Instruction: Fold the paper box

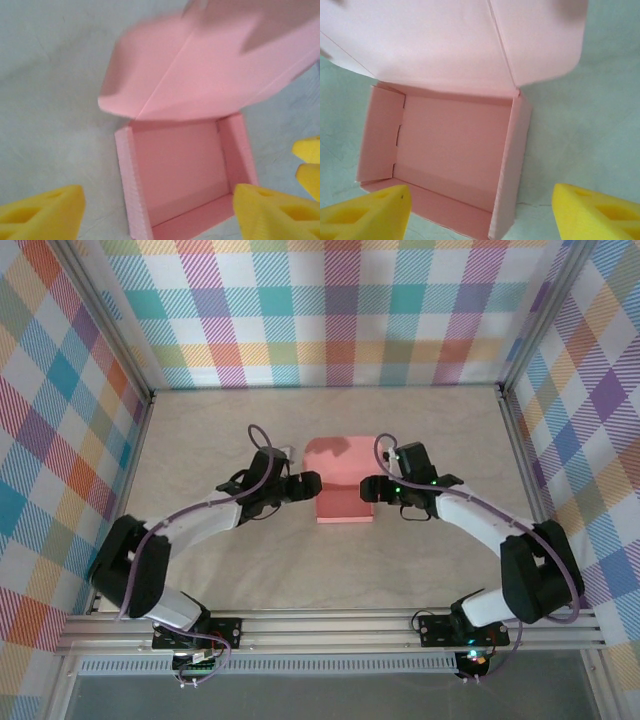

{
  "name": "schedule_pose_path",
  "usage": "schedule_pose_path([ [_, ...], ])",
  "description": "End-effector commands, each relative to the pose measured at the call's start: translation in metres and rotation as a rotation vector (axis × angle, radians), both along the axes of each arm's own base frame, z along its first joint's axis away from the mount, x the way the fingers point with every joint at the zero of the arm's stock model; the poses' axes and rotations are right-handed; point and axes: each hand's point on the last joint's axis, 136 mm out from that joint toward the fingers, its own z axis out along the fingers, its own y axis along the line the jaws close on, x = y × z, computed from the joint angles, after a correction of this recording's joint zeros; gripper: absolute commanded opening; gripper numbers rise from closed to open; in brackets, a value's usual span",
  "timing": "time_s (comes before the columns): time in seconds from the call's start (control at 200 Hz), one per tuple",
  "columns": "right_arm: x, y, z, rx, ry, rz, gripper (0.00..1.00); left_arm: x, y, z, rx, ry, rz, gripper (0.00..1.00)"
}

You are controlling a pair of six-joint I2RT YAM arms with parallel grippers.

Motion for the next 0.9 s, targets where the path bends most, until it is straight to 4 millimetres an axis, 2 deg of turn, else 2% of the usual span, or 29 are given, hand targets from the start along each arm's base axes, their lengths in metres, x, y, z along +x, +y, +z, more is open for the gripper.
schedule_pose_path([
  [0.0, 0.013, -0.005, 0.041, -0.076, -0.141, 0.138, 0.75, 0.011, 0.016, 0.038, 0.125, -0.16, -0.041, 0.99],
  [0.14, 0.025, -0.006, 0.066, -0.108, -0.195, 0.258, 0.75, 0.028, 0.025, 0.066, 0.226, -0.214, -0.117, 1.0],
  [0.225, 0.03, -0.007, 0.076, -0.121, -0.217, 0.346, 0.75, 0.036, 0.02, 0.081, 0.235, -0.243, -0.197, 1.0],
  [0.24, 0.031, -0.008, 0.078, -0.122, -0.22, 0.359, 0.74, 0.035, 0.021, 0.079, 0.249, -0.227, -0.214, 1.0],
  [0.405, 0.044, -0.01, 0.083, -0.184, -0.25, 0.515, 0.72, 0.045, 0.014, 0.097, 0.316, -0.269, -0.313, 1.0],
  [0.55, 0.044, -0.008, 0.08, -0.183, -0.223, 0.69, 0.69, 0.052, 0.015, 0.102, 0.34, -0.273, -0.341, 1.0],
  [0.67, 0.042, -0.005, 0.069, -0.199, -0.197, 0.822, 0.67, 0.056, 0.015, 0.099, 0.337, -0.259, -0.347, 1.0],
  [0.895, 0.071, 0.001, 0.062, -0.214, -0.172, 0.908, 0.62, 0.058, 0.015, 0.091, 0.336, -0.223, -0.359, 1.0],
])
